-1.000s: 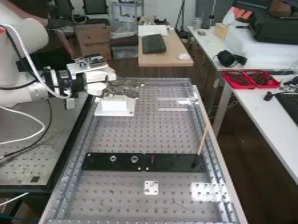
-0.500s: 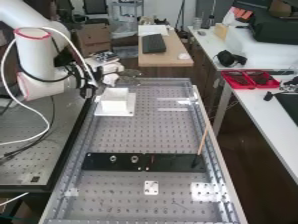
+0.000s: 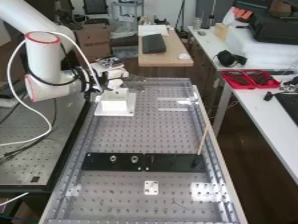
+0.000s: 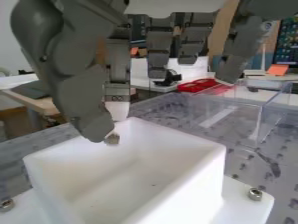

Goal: Grab the smaller nut and place it in the white container

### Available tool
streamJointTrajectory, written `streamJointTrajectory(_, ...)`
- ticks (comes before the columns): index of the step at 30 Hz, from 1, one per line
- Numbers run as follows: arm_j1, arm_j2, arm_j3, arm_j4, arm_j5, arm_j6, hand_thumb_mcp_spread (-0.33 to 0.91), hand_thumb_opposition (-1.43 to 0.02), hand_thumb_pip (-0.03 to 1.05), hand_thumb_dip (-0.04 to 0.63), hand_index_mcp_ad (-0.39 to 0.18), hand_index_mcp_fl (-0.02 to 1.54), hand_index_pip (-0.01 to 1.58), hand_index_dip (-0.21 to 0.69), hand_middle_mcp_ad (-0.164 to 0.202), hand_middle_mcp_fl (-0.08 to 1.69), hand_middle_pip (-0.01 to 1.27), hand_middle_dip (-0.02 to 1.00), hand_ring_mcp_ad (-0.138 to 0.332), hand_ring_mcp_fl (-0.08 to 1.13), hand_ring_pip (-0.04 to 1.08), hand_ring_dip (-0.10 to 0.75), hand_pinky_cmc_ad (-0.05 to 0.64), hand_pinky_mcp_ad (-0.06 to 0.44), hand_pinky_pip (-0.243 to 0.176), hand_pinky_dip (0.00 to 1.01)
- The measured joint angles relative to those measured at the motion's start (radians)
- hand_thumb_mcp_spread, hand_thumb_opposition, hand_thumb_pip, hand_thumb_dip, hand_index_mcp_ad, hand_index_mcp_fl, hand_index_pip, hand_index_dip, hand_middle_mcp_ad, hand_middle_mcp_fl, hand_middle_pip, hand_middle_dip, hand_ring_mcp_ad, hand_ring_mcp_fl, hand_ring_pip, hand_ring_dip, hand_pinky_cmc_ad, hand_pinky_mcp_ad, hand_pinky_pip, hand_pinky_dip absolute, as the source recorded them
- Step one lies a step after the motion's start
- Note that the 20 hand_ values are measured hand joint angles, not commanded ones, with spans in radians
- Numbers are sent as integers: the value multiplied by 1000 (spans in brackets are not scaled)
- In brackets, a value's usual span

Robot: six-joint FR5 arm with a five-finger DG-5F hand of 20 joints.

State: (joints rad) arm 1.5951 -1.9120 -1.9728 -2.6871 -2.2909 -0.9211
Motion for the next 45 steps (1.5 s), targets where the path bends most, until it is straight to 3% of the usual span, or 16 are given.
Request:
streamJointTrajectory(9,-19,38,3,-21,81,35,340,-787,801,206,-162,-2,1257,106,51,89,110,236,96,14,93,127,333,293,52,246)
streamJointTrajectory(11,-23,50,4,-22,95,43,332,-787,801,206,-162,0,1237,91,51,89,110,236,96,14,93,127,333,293,24,258)
streamJointTrajectory(18,-60,142,39,-62,202,108,290,-773,801,206,-159,-2,1091,79,51,89,110,236,98,14,89,131,333,295,2,309)
streamJointTrajectory(21,-78,178,86,-117,274,145,257,-747,798,206,-155,0,962,63,52,91,106,236,105,12,87,127,333,291,-12,326)
streamJointTrajectory(23,-87,189,137,-181,335,171,223,-744,731,202,-155,0,801,63,51,87,106,236,126,9,87,129,335,293,-10,330)
streamJointTrajectory(25,-92,196,181,-234,392,192,220,-744,730,188,-136,0,682,63,54,75,110,236,126,12,87,127,346,297,-40,328)
streamJointTrajectory(26,-95,201,205,-263,425,201,208,-744,730,178,-134,-2,613,75,56,72,110,236,133,12,87,127,347,297,-61,328)
streamJointTrajectory(30,-98,213,266,-326,534,234,211,-737,672,157,-120,0,394,133,59,45,110,236,143,14,86,129,367,297,-75,330)
streamJointTrajectory(32,-98,216,301,-356,598,257,202,-726,670,157,-113,12,326,169,58,24,110,236,145,12,89,129,380,305,-73,335)
streamJointTrajectory(35,-97,218,333,-381,656,278,190,-730,668,148,-113,24,241,199,58,23,110,239,148,10,89,131,398,307,-106,328)
streamJointTrajectory(45,-104,226,374,-440,698,294,190,-731,665,145,-113,54,134,304,61,23,110,239,159,12,66,127,428,304,-113,316)
